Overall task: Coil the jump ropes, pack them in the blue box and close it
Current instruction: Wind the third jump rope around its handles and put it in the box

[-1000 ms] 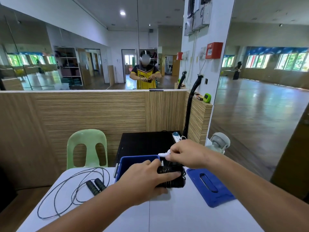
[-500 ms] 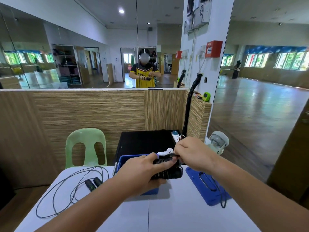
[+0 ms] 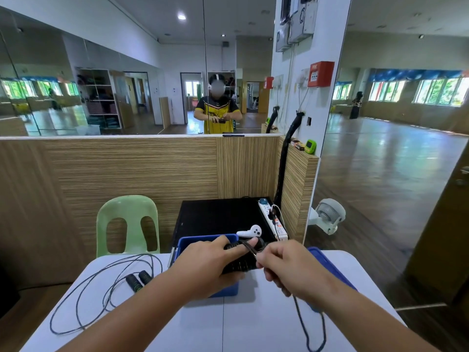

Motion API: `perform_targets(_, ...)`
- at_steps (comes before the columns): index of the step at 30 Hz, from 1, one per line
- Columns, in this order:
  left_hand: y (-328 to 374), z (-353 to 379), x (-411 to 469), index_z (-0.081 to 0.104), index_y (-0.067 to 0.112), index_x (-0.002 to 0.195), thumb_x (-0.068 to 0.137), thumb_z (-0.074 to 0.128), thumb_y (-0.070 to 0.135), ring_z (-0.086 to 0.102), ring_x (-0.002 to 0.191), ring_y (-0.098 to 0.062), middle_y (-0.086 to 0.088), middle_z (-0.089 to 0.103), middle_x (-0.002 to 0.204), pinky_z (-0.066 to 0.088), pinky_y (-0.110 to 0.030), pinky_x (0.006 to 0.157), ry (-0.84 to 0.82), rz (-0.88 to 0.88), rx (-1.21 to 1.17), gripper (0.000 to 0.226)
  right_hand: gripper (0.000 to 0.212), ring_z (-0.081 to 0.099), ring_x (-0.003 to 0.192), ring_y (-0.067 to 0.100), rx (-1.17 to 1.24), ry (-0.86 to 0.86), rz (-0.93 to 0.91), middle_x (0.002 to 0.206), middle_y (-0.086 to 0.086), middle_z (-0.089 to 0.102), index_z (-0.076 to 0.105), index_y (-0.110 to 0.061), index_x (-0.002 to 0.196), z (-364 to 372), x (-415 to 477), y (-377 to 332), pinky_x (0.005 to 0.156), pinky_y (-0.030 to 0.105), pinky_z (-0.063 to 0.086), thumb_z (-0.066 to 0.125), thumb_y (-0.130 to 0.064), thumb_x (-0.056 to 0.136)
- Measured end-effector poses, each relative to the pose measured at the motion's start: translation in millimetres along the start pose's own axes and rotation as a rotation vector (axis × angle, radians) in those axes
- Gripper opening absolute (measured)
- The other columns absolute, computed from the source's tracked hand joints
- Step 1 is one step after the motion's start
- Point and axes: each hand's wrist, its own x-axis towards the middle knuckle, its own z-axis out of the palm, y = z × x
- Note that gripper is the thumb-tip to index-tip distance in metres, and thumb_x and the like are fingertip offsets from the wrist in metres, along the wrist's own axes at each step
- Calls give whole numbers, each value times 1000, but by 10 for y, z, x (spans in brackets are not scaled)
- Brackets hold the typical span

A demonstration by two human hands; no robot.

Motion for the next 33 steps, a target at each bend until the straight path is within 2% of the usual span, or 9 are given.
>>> perform_targets(2, -22, -6, 3, -20, 68, 145, 86, 16, 75, 63, 87, -21, 7, 53, 120, 56, -37, 71, -10, -18, -33, 70, 31, 46, 52, 14, 103, -26, 20, 62, 2, 59, 69, -8, 83, 80, -61, 106, 46, 27, 41, 52, -24, 104)
perform_targets(7, -18, -80, 48, -7, 67, 150, 93, 31, 73, 50, 82, -11, 12, 50, 117, 51, -30, 72, 16, -61, -106, 69, 33, 47, 53, 18, 301, -11, -4, 62, 6, 52, 67, -4, 87, 272, -192, 315, 50, 32, 52, 48, -21, 108)
perform_targets(15, 1, -155, 73, 0, 71, 148, 96, 44, 69, 54, 90, -9, 16, 51, 112, 51, -29, 79, -6, -78, -285, 68, 27, 60, 61, 30, 350, 13, 7, 68, 7, 60, 70, -4, 92, 387, -260, 652, 64, 39, 60, 50, -14, 107)
perform_targets(19, 37, -186, 79, 8, 65, 153, 97, 44, 68, 52, 93, -8, 17, 51, 113, 49, -27, 80, 8, -67, -298, 67, 27, 65, 67, 20, 184, 31, -32, 69, 2, 66, 73, -13, 89, 366, -228, 875, 73, 36, 61, 52, -13, 105)
perform_targets(22, 93, -197, 55, 5, 70, 149, 97, 45, 67, 50, 92, -7, 19, 48, 111, 49, -26, 79, 18, -35, -313, 66, 25, 67, 75, 14, 18, 26, -85, 77, 1, 72, 73, -19, 91, 325, -167, 1001, 77, 29, 58, 53, -16, 105)
perform_targets(24, 128, -205, 40, 4, 75, 145, 97, 46, 67, 51, 94, -6, 20, 49, 112, 49, -27, 81, 22, -19, -331, 64, 22, 68, 82, 15, -99, 3, -109, 86, -4, 75, 72, -24, 93, 319, -114, 1051, 81, 30, 56, 53, -22, 105)
perform_targets(28, 182, -245, 12, 3, 83, 136, 96, 47, 67, 49, 96, 1, 25, 49, 117, 44, -17, 79, 25, 18, -382, 62, 19, 62, 73, 5, -319, 31, -212, 91, -4, 71, 73, -29, 97, 245, 48, 1091, 69, 22, 48, 55, -32, 104)
perform_targets(31, 242, -298, -17, 4, 84, 135, 96, 49, 66, 46, 97, 11, 32, 44, 118, 36, -9, 75, 27, 46, -401, 62, 21, 68, 83, 9, -418, 16, -274, 94, -4, 73, 69, -35, 106, 97, 240, 1029, 75, 31, 56, 51, -43, 103)
perform_targets(33, 288, -324, -37, 5, 82, 139, 95, 50, 66, 47, 101, 7, 32, 44, 120, 34, -6, 77, 38, 68, -383, 65, 16, 70, 94, 15, -423, -8, -299, 101, -1, 74, 67, -34, 113, 6, 363, 932, 86, 40, 58, 56, -32, 101)
